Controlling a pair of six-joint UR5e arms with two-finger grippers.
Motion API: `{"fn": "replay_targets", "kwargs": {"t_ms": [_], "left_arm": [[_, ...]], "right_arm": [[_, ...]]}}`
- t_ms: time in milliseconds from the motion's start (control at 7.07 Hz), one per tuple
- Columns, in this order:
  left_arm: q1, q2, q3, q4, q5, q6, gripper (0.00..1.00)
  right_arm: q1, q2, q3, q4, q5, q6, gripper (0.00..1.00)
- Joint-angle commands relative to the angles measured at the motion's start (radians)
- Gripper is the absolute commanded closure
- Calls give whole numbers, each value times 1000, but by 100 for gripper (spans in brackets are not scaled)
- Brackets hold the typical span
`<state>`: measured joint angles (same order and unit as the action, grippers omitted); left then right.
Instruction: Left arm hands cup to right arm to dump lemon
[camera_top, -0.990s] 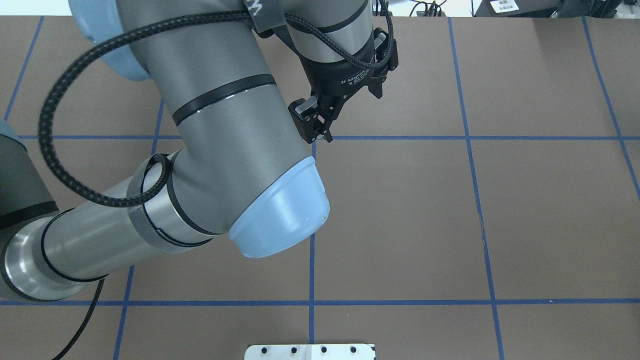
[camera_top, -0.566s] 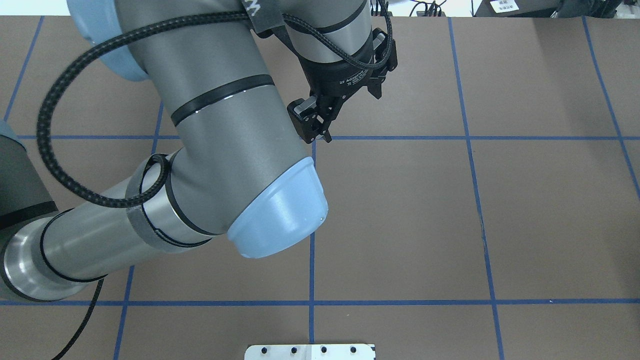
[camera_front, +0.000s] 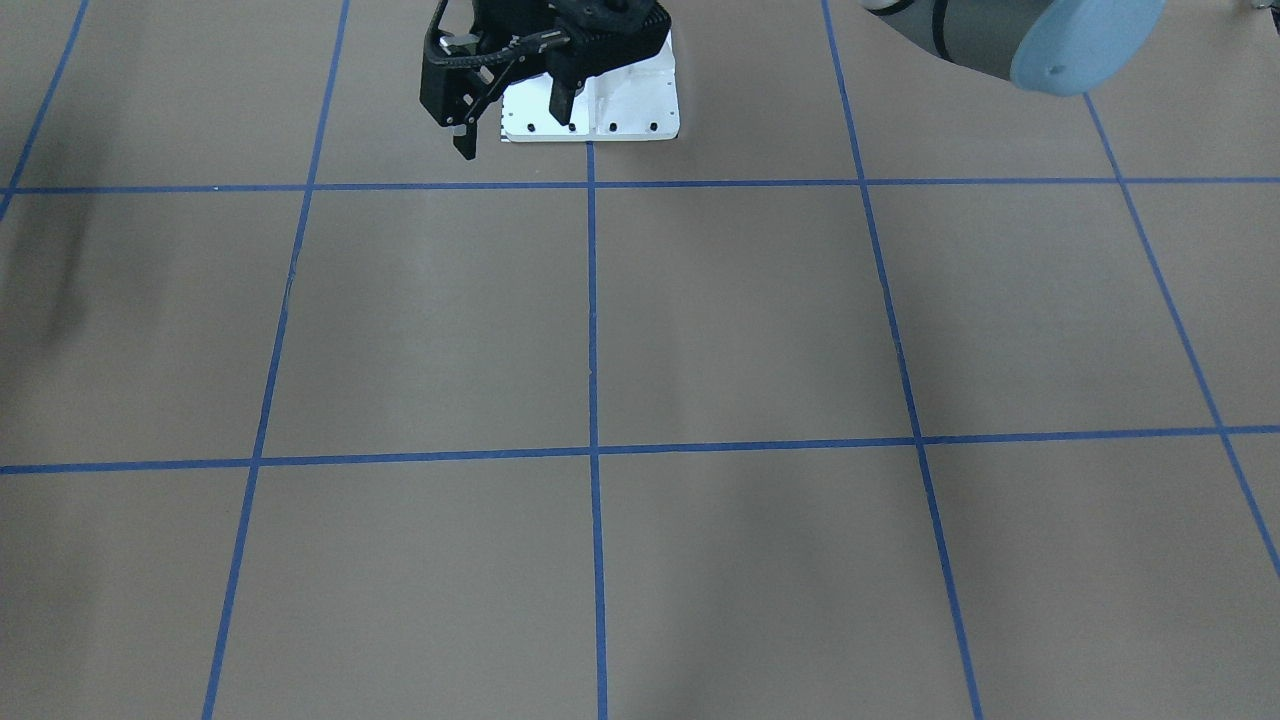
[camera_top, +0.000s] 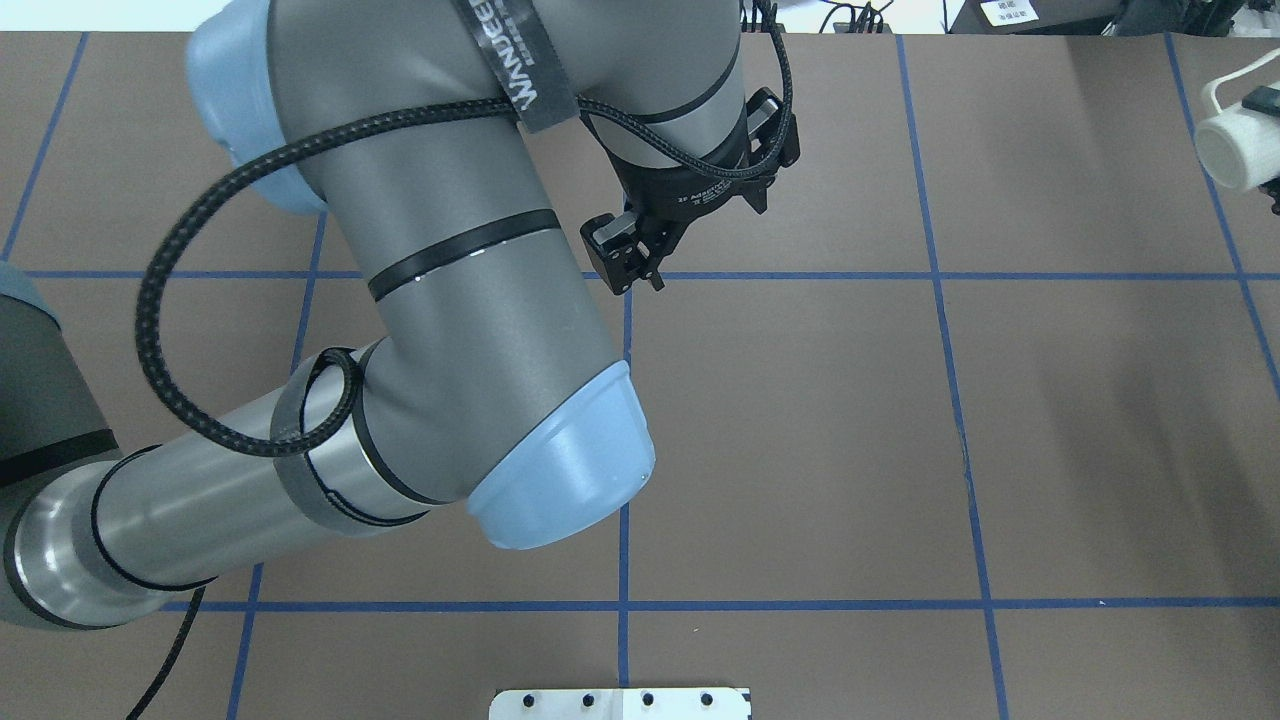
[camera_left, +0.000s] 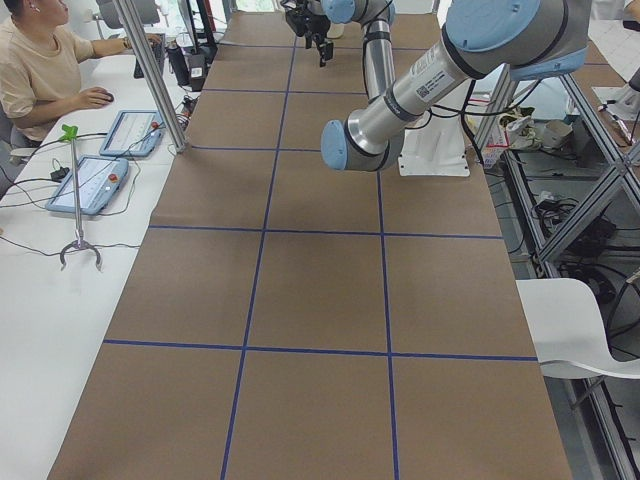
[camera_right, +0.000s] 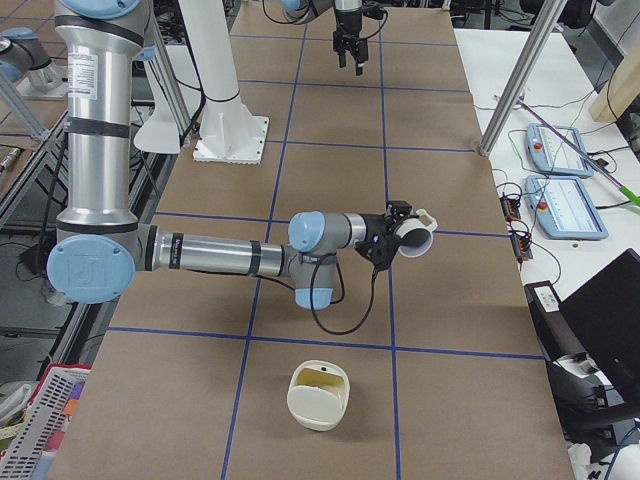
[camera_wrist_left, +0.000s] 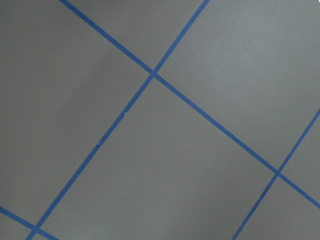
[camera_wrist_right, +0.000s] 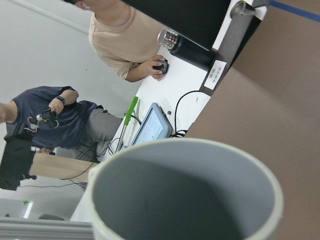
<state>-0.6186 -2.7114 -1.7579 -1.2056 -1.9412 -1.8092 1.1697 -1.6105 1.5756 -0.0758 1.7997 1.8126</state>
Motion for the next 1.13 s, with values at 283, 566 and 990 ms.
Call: {"fn": "replay_targets", "kwargs": {"t_ms": [283, 566, 990], "left_arm": [[-32, 2, 37, -12, 22, 25, 10], [-64, -2, 40, 44, -17, 138, 15], [-90, -22, 67, 107, -108, 303, 22]], "right_arm": [[-555, 164, 337, -742, -723, -292, 100], [-804, 396, 316, -1134, -1067, -322, 100], [-936, 512, 311, -1516, -1284, -323, 100]]}}
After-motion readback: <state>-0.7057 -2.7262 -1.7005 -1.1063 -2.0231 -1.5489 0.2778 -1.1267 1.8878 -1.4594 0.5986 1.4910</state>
